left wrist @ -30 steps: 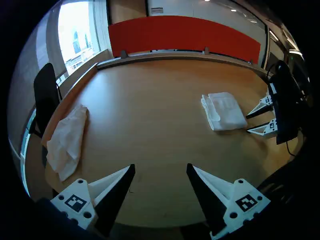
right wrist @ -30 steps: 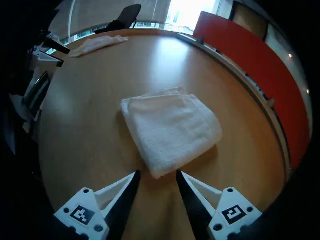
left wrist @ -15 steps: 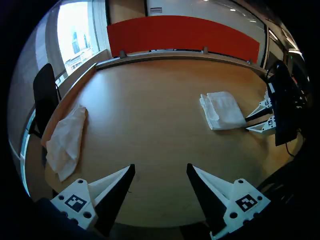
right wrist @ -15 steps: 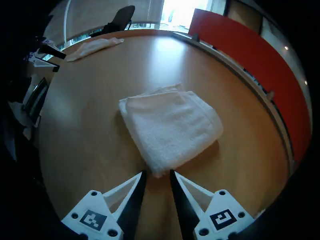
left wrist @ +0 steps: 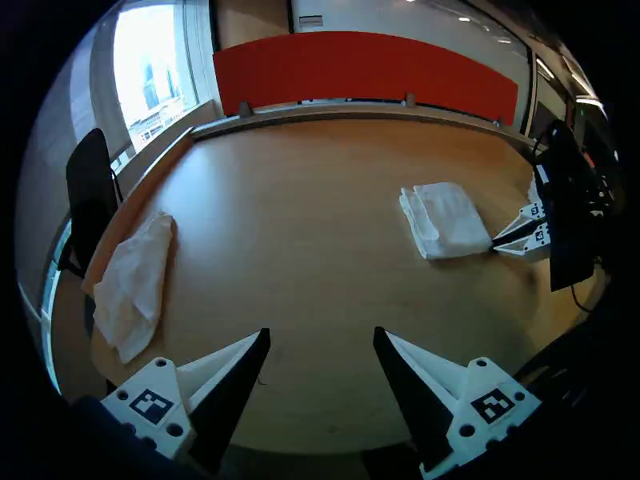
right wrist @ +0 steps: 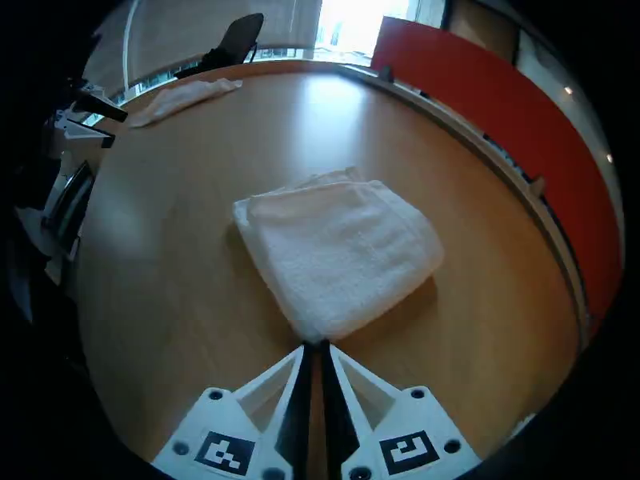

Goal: Fold towel

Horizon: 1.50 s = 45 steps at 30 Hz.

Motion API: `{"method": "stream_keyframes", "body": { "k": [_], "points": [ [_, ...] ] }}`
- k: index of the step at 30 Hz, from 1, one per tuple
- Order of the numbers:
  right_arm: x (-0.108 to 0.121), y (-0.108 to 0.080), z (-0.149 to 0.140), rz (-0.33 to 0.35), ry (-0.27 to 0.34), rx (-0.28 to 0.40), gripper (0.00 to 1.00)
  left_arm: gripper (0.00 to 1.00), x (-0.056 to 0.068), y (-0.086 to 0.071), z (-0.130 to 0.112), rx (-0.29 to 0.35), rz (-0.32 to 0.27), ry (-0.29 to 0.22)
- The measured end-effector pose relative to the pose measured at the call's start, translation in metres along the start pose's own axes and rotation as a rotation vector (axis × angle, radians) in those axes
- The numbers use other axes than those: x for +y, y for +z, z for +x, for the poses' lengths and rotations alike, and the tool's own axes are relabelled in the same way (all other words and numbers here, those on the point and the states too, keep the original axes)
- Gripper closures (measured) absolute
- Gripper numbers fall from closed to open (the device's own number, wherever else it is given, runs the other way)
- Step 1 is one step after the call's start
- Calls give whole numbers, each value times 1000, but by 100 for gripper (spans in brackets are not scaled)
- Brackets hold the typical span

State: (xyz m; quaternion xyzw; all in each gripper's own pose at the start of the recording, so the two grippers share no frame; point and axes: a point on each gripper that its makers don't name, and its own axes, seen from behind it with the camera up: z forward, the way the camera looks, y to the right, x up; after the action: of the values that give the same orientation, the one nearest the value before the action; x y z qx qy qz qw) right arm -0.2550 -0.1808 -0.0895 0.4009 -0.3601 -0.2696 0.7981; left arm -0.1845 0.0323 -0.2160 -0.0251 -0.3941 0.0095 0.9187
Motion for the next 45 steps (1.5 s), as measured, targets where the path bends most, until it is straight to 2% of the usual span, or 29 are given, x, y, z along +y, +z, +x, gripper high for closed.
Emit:
{"method": "stream_keyframes", "body": {
  "k": [6,12,26,33,36,45],
  "points": [
    [6,-6,8,-17,9,18,96,4,0,1,3,8,-5,6],
    [20,-22,24,-43,6,41,96,4,-2,4,10,25,-6,10],
    [62,-73,111,-137,-58,164,96,4,3,3,42,93,-27,27],
    [77,-104,146,-155,-44,219,96,4,7,0,60,130,-43,34],
    [87,-116,154,-177,-36,232,96,4,9,0,66,144,-49,37],
    [115,-145,152,-232,2,239,98,4,14,-1,75,163,-69,36]
  ]
}}
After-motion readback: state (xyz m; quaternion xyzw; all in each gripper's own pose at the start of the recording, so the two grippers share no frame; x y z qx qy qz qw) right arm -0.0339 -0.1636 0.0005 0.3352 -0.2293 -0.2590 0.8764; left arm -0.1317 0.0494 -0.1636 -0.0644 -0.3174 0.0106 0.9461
